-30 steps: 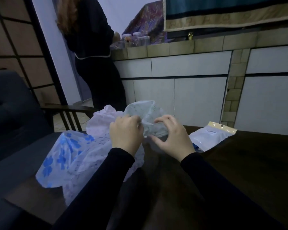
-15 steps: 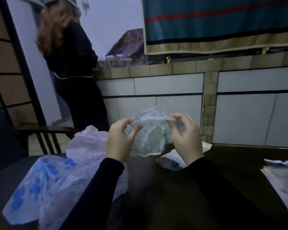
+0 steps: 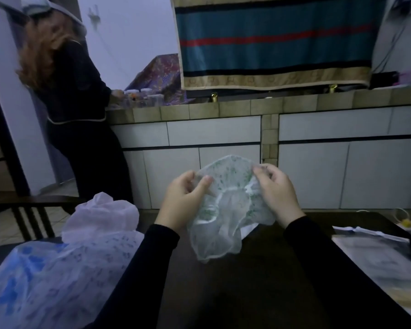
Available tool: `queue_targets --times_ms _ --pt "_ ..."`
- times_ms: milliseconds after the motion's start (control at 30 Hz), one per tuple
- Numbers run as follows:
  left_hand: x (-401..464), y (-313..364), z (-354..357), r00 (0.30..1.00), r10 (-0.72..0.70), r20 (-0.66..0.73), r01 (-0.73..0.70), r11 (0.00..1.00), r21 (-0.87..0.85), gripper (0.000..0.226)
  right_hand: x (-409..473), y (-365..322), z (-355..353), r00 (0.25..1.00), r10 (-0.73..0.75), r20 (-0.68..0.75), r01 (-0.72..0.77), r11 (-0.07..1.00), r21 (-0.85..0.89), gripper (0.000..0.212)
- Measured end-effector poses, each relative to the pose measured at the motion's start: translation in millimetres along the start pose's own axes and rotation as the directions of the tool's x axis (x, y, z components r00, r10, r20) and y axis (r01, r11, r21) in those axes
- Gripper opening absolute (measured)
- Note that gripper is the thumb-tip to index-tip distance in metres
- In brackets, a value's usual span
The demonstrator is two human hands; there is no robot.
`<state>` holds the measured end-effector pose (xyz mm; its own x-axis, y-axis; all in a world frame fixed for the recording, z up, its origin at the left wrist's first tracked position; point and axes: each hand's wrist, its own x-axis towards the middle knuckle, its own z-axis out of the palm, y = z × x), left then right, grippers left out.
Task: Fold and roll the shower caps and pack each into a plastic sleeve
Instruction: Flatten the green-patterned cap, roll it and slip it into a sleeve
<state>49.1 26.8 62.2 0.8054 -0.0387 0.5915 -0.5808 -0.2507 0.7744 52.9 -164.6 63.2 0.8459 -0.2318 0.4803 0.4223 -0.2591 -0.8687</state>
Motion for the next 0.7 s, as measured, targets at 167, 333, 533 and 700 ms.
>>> queue_targets --times_ms 167,333,533,700 --pt "11.2 15.5 -1.4 0.971 -0.187 0.151 0.201 0.976 -0.087 0.027 3.6 6.1 -30.9 0.965 0.212 0.151 -0.218 0.976 0.024 0.035" --pt "6.4 -13.9 -3.9 0.877 -0.447 0.174 0.397 0.88 0.261 0.034 -0.9 26.0 -43.7 0.916 0.342 0.211 -0.292 0.928 -0.233 0.037" --pt "-20.3 -20.2 21.5 0.863 -0.368 0.345 0.378 0.925 0.042 0.016 -17.7 26.0 -38.0 0.916 0.217 0.339 0.016 0.822 -0.569 0.05" --pt "-25.2 -25.1 29.7 0.957 -0.152 0.248 0.065 0.942 0.33 0.015 -24.2 22.2 -35.0 0.871 0.056 0.488 0.113 0.944 -0.311 0.051"
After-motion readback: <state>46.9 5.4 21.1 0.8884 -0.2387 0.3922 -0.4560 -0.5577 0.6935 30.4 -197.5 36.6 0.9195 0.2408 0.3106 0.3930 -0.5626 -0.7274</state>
